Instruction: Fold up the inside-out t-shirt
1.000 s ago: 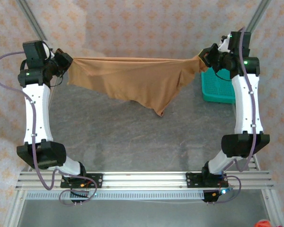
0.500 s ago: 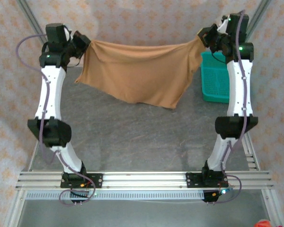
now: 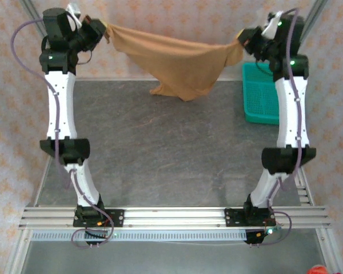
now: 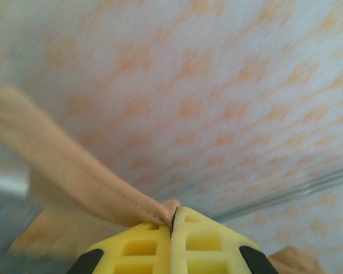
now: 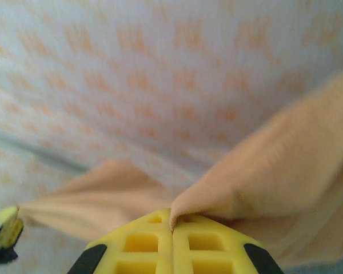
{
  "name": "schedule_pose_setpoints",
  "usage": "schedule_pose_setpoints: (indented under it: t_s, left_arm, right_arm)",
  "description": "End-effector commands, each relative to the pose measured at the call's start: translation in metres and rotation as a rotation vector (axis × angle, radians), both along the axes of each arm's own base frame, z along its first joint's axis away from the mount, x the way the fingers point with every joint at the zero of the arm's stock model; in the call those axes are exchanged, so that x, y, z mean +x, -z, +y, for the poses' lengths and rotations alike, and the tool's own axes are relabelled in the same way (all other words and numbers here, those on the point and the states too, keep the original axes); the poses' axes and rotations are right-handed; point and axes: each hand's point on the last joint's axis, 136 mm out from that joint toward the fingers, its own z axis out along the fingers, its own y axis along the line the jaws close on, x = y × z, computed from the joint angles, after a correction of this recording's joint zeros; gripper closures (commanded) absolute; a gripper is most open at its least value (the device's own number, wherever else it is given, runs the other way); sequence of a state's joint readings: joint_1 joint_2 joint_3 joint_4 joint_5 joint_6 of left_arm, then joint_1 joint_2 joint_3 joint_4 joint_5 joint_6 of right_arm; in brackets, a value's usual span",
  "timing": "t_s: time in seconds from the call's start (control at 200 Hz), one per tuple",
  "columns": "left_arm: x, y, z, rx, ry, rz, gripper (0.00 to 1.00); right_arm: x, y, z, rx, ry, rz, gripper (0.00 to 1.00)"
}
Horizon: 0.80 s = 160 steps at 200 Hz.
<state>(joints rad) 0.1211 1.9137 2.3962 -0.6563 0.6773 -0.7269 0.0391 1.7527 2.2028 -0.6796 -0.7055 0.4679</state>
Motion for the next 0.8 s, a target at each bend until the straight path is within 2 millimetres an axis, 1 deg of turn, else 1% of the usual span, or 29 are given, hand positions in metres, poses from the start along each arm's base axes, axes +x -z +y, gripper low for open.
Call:
schedule_pose_setpoints:
  t_s: [0.0, 0.005, 0.01, 0.015, 0.085, 0.09, 0.11, 0.155, 0.19, 0.195, 0.21, 0.215, 0.22, 0.23, 0.305, 0.34, 0.395, 0.44, 0.495, 0.51, 0.535, 0.6, 0.651, 0.711, 0.796]
  left_arm:
    - [-0.043, 0.095, -0.008, 0.099, 0.065, 0.180, 1.00]
    - [-0.044, 0.100, -0.007, 0.101, 0.060, 0.184, 1.00]
    - [-0.045, 0.107, -0.006, 0.101, 0.057, 0.196, 1.00]
    - [-0.046, 0.107, -0.006, 0.104, 0.052, 0.193, 1.00]
    - [-0.079, 0.176, 0.008, 0.125, -0.021, 0.318, 1.00]
    - [-0.082, 0.180, 0.009, 0.126, -0.026, 0.326, 1.00]
    - [-0.091, 0.198, 0.012, 0.130, -0.043, 0.365, 1.00]
    - [-0.112, 0.238, 0.022, 0.138, -0.088, 0.462, 1.00]
    - [-0.127, 0.265, 0.026, 0.137, -0.114, 0.529, 1.00]
    - [-0.129, 0.269, 0.026, 0.136, -0.117, 0.537, 1.00]
    - [-0.135, 0.280, 0.027, 0.134, -0.121, 0.563, 1.00]
    - [-0.137, 0.284, 0.027, 0.133, -0.122, 0.571, 1.00]
    - [-0.139, 0.287, 0.027, 0.134, -0.122, 0.577, 1.00]
    - [-0.142, 0.294, 0.027, 0.134, -0.124, 0.594, 1.00]
    - [-0.168, 0.340, 0.029, 0.152, -0.140, 0.705, 1.00]
    - [-0.178, 0.358, 0.031, 0.166, -0.146, 0.756, 1.00]
    - [-0.191, 0.380, 0.039, 0.204, -0.175, 0.834, 1.00]
    - [-0.197, 0.391, 0.045, 0.223, -0.197, 0.875, 1.00]
    - [-0.201, 0.397, 0.051, 0.242, -0.224, 0.903, 1.00]
    - [-0.201, 0.398, 0.052, 0.246, -0.229, 0.905, 1.00]
    - [-0.201, 0.396, 0.054, 0.249, -0.235, 0.906, 1.00]
    - [-0.198, 0.388, 0.057, 0.269, -0.247, 0.898, 1.00]
    - [-0.197, 0.376, 0.064, 0.303, -0.267, 0.885, 1.00]
    - [-0.197, 0.357, 0.075, 0.368, -0.305, 0.861, 1.00]
    - [-0.200, 0.325, 0.088, 0.483, -0.369, 0.816, 1.00]
  right_arm:
    - [-0.043, 0.052, 0.042, -0.042, -0.117, 0.012, 1.00]
    - [-0.045, 0.057, 0.044, -0.041, -0.120, 0.019, 1.00]
    - [-0.047, 0.057, 0.045, -0.040, -0.121, 0.013, 1.00]
    - [-0.049, 0.063, 0.046, -0.039, -0.122, 0.023, 1.00]
    - [-0.080, 0.122, 0.059, -0.052, -0.124, 0.106, 1.00]
    - [-0.083, 0.122, 0.060, -0.050, -0.124, 0.105, 1.00]
    - [-0.093, 0.145, 0.063, -0.047, -0.124, 0.151, 1.00]
    - [-0.114, 0.184, 0.070, -0.018, -0.124, 0.217, 1.00]
    - [-0.130, 0.215, 0.073, 0.001, -0.115, 0.262, 1.00]
    - [-0.130, 0.216, 0.074, 0.005, -0.113, 0.264, 1.00]
    - [-0.137, 0.236, 0.074, 0.006, -0.106, 0.301, 1.00]
    - [-0.139, 0.241, 0.074, 0.009, -0.102, 0.309, 1.00]
    - [-0.141, 0.239, 0.074, 0.017, -0.100, 0.302, 1.00]
    - [-0.147, 0.249, 0.074, 0.021, -0.096, 0.319, 1.00]
    - [-0.178, 0.310, 0.075, 0.040, -0.079, 0.427, 1.00]
    - [-0.190, 0.333, 0.077, 0.043, -0.083, 0.475, 1.00]
    - [-0.206, 0.362, 0.079, 0.030, -0.091, 0.540, 1.00]
    - [-0.215, 0.380, 0.078, 0.011, -0.087, 0.584, 1.00]
    - [-0.221, 0.389, 0.079, 0.009, -0.094, 0.609, 1.00]
    - [-0.221, 0.389, 0.079, 0.008, -0.094, 0.611, 0.98]
    - [-0.222, 0.387, 0.079, 0.005, -0.097, 0.611, 0.92]
    - [-0.220, 0.374, 0.077, -0.027, -0.103, 0.589, 0.70]
    - [-0.216, 0.358, 0.072, -0.073, -0.088, 0.563, 0.57]
    - [-0.212, 0.338, 0.063, -0.131, -0.053, 0.527, 0.45]
    - [-0.200, 0.310, 0.049, -0.204, 0.012, 0.475, 0.36]
